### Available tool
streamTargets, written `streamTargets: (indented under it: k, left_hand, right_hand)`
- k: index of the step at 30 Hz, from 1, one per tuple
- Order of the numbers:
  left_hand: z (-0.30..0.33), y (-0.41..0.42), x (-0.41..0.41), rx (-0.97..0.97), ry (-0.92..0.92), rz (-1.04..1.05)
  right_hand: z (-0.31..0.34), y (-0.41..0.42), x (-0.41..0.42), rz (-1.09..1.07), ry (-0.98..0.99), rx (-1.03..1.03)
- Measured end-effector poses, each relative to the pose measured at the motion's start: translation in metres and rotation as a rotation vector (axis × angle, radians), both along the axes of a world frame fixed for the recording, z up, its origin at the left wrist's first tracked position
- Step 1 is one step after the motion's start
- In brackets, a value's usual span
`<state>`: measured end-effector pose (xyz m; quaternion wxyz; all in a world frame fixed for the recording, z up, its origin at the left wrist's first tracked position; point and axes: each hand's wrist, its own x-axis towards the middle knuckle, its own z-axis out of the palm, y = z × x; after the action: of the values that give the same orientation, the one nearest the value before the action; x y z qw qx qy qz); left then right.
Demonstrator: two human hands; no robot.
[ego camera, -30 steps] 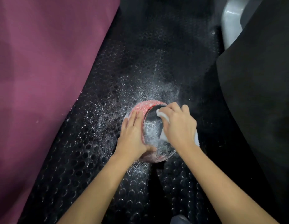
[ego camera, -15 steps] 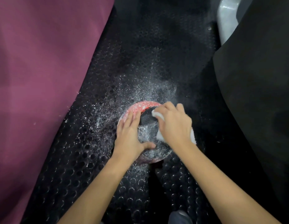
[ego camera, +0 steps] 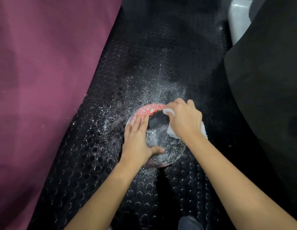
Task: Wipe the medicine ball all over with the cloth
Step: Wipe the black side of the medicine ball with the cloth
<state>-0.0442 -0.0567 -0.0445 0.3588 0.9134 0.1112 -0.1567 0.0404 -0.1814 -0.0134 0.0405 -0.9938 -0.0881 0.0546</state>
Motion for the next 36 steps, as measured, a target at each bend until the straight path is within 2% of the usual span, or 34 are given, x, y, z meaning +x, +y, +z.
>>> streamTargets:
  k: [3,8,12,16,21,25,30,34,36]
  left_hand:
    - [-0.001,0.004,-0.001,-0.009,0.001,0.018]
    - [0.0,0.003,-0.003,-0.026,0.004,0.008]
    - [-0.002,0.006,-0.001,-0.031,0.01,0.024]
    - [-0.004,0.007,-0.004,-0.063,0.006,0.032]
    - [-0.004,0.006,-0.002,-0.056,0.004,0.037]
    - [-0.003,0.005,-0.003,-0.06,0.003,0.034]
    - [-0.005,0.006,0.002,-0.015,-0.011,0.035]
    - [-0.005,0.004,0.0,-0.019,-0.023,0.029]
    - [-0.004,0.003,0.001,-0.007,-0.039,0.023]
  right_hand:
    - [-0.002,0.017,-0.01,0.168,-0.007,-0.054]
    - [0.005,0.004,0.002,-0.003,0.031,-0.006]
    - [0.001,0.022,-0.009,0.219,-0.032,-0.064]
    - [-0.001,-0.002,0.007,-0.041,0.038,0.023]
    - [-0.002,0.015,-0.005,0.173,-0.009,-0.098]
    - [0.001,-0.004,0.008,-0.021,0.032,-0.016]
    - [0.001,0.02,-0.021,0.279,-0.153,-0.108]
    - [0.001,0.005,-0.007,0.098,-0.034,-0.073]
    - [0.002,0.015,-0.02,0.15,-0.094,-0.074]
